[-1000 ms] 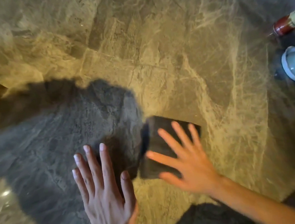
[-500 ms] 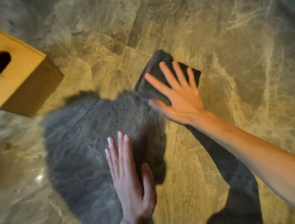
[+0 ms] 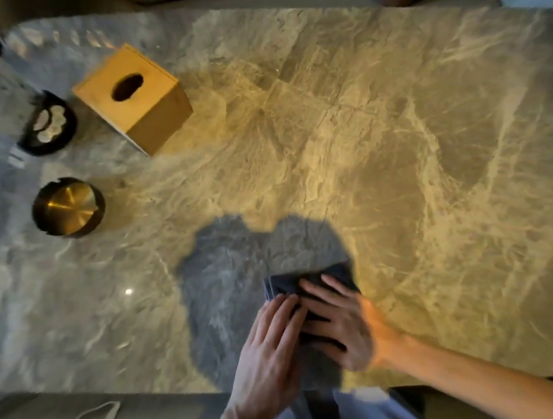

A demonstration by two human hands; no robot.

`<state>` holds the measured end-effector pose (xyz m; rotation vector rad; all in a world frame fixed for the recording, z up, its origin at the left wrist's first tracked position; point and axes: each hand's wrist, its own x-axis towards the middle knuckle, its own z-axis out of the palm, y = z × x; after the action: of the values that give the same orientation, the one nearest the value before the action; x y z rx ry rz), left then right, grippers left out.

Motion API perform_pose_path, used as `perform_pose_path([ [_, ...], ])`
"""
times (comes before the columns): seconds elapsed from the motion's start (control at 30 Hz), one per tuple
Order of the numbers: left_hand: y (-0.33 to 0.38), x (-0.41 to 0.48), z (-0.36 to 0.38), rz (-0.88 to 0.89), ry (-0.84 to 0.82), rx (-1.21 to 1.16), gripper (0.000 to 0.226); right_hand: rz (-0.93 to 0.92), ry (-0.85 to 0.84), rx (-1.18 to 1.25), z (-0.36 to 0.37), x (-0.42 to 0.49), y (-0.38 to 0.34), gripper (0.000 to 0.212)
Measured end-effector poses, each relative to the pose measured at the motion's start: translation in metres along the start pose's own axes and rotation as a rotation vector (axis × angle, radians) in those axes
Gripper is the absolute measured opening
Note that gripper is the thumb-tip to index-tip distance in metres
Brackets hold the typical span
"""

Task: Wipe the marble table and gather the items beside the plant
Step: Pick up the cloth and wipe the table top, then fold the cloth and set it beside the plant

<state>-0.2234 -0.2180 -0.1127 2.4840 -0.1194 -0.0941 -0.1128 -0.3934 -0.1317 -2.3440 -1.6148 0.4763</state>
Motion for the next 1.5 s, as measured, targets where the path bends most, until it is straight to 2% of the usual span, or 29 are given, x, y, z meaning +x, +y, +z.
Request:
perform_pose_path([
  [0.13, 0.014, -0.044, 0.013, -0.022, -0.029, 0.065, 0.058, -0.068, -0.035, 0.001, 0.014, -0.026, -0.025, 0.044],
  [0.3, 0.037, -0.068, 0.018, -0.07, -0.033, 0.127, 0.039, -0.171, 0.018, 0.012, 0.021, -0.046, -0.036, 0.034],
  [0.43, 0.064, -0.075, 0.012, -0.102, -0.059, 0.06, 0.044, -0.154, -0.044, 0.16, 0.006, -0.059, -0.047, 0.036],
  [0.53, 0.077, -0.075, -0.004, -0.278, -0.115, -0.206, 0.048, 0.13, -0.272, 0.513, -0.036, -0.066, -0.056, 0.046],
  [0.63, 0.086, -0.062, -0.034, -0.517, -0.242, -0.617, 0.034, 0.459, -0.576, 1.047, -0.081, -0.071, -0.052, 0.036],
  [0.67, 0.088, -0.055, -0.044, -0.571, -0.292, -0.767, 0.031, 0.536, -0.641, 1.242, -0.098, -0.073, -0.048, 0.033],
  [0.73, 0.091, -0.031, -0.068, -0.644, -0.351, -0.911, 0.042, 0.773, -0.668, 1.544, -0.13, -0.075, -0.038, 0.036],
  [0.8, 0.096, -0.004, -0.092, -0.639, -0.356, -1.031, 0.054, 0.953, -0.56, 1.664, -0.165, -0.077, -0.031, 0.044],
  [0.83, 0.101, 0.012, -0.106, -0.63, -0.331, -1.08, 0.051, 0.979, -0.471, 1.739, -0.18, -0.079, -0.027, 0.05],
  [0.93, 0.117, 0.06, -0.143, -0.582, -0.336, -1.111, 0.033, 0.881, -0.162, 2.042, -0.218, -0.083, -0.012, 0.072],
  [1.0, 0.126, 0.094, -0.163, -0.554, -0.355, -1.165, 0.029, 0.827, 0.01, 2.119, -0.242, -0.09, 0.001, 0.068],
  [1.1, 0.14, 0.135, -0.183, -0.49, -0.394, -1.157, 0.035, 0.765, 0.214, 1.969, -0.271, -0.101, 0.018, 0.044],
  [1.27, 0.193, 0.186, -0.175, -0.358, -0.516, -1.001, 0.028, 0.837, 0.445, 1.83, -0.288, -0.145, 0.045, 0.039],
  [1.4, 0.233, 0.229, -0.132, -0.353, -0.57, -0.82, 0.031, 0.915, 0.514, 1.799, -0.29, -0.2, 0.077, 0.039],
  [1.5, 0.263, 0.258, -0.092, -0.341, -0.593, -0.722, 0.03, 0.981, 0.473, 1.682, -0.294, -0.244, 0.112, 0.031],
])
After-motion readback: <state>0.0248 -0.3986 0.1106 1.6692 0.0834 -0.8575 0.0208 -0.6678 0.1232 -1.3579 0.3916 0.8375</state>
